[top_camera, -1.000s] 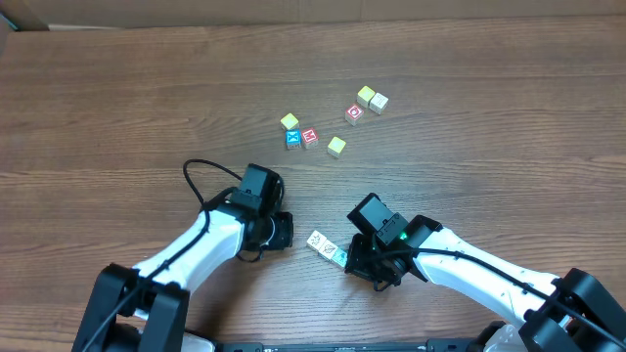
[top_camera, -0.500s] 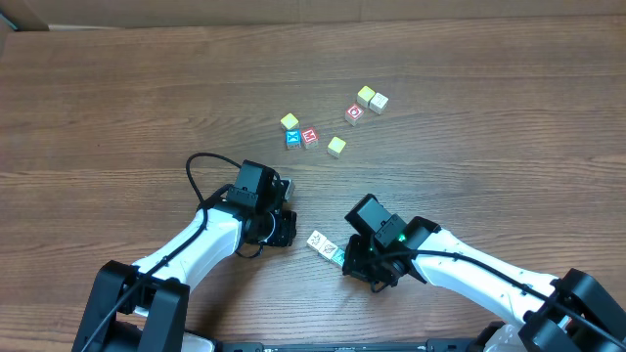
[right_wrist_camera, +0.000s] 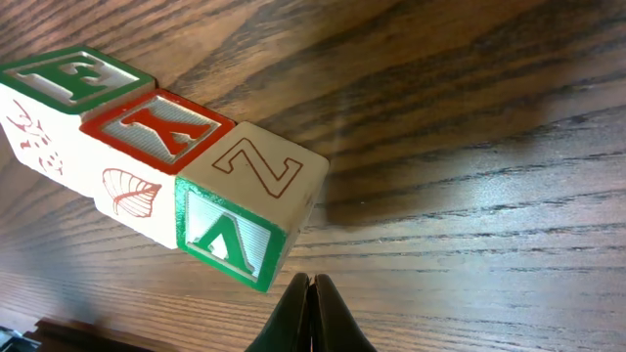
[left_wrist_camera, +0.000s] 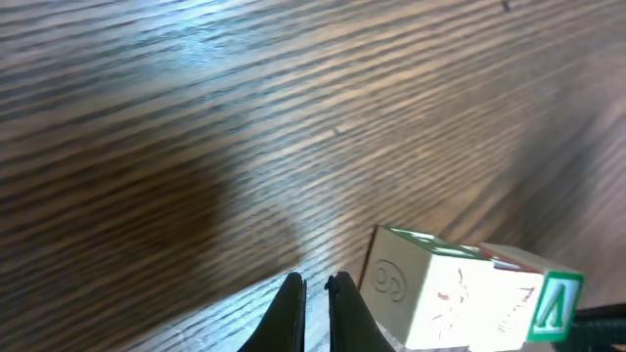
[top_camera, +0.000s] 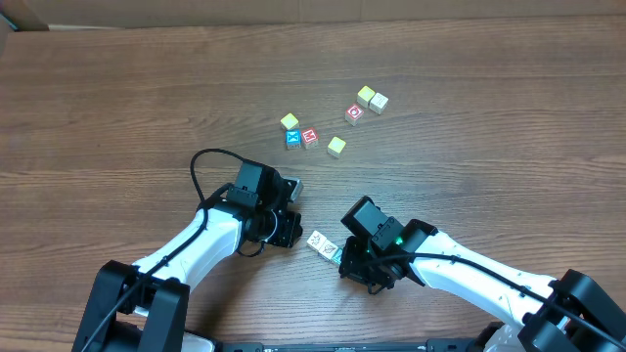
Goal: Flip 3 blocks
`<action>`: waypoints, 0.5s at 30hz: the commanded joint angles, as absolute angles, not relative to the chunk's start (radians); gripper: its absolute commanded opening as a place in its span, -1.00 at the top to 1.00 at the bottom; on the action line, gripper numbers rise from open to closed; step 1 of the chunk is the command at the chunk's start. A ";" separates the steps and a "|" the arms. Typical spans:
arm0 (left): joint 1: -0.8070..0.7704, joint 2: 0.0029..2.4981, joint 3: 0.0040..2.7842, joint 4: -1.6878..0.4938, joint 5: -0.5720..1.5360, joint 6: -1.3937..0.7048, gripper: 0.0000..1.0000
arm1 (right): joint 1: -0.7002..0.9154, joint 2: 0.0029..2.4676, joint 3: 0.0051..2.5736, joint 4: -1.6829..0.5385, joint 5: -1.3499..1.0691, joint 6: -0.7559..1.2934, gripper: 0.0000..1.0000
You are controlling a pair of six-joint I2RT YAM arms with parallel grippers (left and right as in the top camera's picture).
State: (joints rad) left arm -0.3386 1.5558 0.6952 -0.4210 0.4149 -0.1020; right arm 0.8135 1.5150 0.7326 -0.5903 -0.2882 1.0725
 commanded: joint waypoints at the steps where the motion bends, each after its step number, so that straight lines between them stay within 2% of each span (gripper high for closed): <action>1: -0.337 1.569 0.691 -0.417 0.455 -0.059 0.92 | 0.819 1.521 0.732 -0.584 -0.286 1.082 0.92; 12: -0.371 1.646 0.691 -0.404 0.477 -0.068 0.92 | 0.819 1.521 0.732 -0.586 -0.281 1.103 0.92; 15: -0.374 1.648 0.691 -0.391 0.477 -0.075 0.92 | 0.819 1.521 0.732 -0.612 -0.256 1.167 0.92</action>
State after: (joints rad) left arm -0.3653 1.6218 0.6952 -0.3950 0.4751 -0.0933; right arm 0.8131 1.5150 0.7326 -0.5995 -0.2836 1.1046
